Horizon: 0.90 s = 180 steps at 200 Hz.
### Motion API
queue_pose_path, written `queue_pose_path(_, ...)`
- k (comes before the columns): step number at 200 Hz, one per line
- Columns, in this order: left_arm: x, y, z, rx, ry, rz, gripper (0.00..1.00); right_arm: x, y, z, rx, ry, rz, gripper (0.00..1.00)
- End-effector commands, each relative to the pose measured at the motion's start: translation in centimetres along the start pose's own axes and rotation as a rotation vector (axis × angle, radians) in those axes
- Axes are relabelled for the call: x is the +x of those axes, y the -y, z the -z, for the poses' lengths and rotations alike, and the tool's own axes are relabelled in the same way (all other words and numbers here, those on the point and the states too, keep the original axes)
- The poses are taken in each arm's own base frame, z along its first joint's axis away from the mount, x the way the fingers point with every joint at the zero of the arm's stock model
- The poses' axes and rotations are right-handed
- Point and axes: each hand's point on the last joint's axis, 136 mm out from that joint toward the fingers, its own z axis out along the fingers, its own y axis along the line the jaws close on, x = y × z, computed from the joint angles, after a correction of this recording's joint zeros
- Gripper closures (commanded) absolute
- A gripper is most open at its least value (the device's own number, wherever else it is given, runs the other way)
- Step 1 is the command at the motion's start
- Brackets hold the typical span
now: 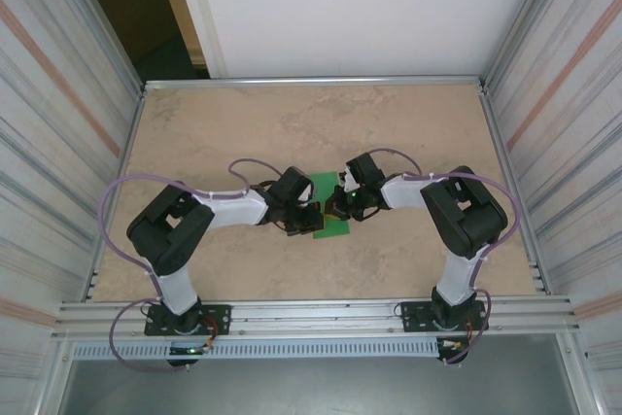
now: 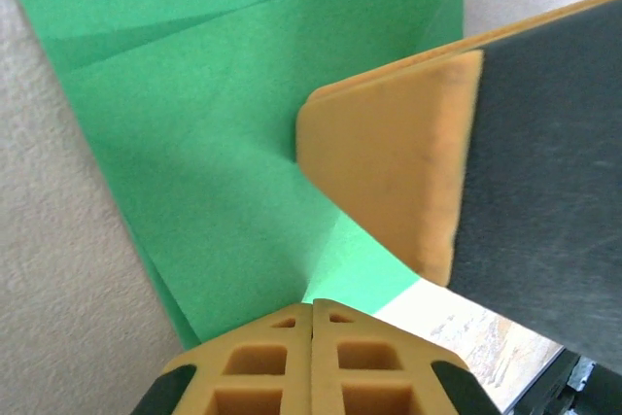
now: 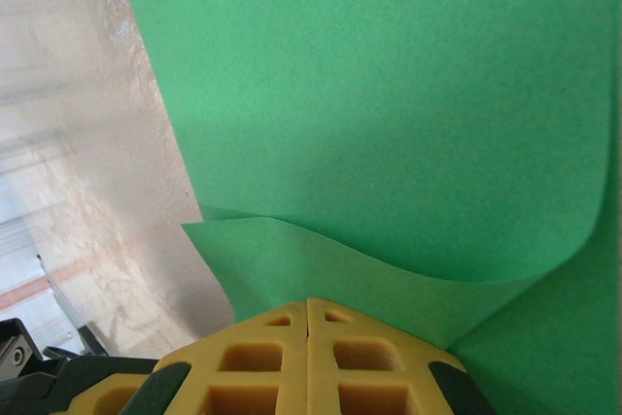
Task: Fold a paper plane with a square sheet of paper (pick it up from the middle)
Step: Fold the triangle a second time at the center of the table.
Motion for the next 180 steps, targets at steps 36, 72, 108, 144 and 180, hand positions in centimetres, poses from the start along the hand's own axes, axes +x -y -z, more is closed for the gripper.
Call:
queue_pose_path(36, -0.2, -0.9, 0.0, -0.038, 0.002, -0.013, 1.00, 1.7, 6.3, -1.0, 0.198, -0.036, -0.129, 1.00)
queue_pose_path(72, -0.3, -1.5, 0.0, -0.050, 0.007, -0.002, 1.00, 1.8, 6.4, -1.1, 0.203, -0.037, -0.131, 1.00)
queue_pose_path(108, -0.1, -1.8, -0.2, -0.052, 0.001, 0.003, 1.00, 1.8, 6.5, -1.1, 0.203, -0.040, -0.132, 1.00)
queue_pose_path(144, 0.3, -2.4, -0.5, -0.057, -0.011, 0.013, 1.00, 1.8, 6.5, -1.1, 0.204, -0.040, -0.132, 1.00)
queue_pose_path(180, 0.5, -2.6, -0.5, -0.063, -0.019, 0.017, 1.00, 1.8, 6.4, -1.1, 0.203, -0.039, -0.132, 1.00)
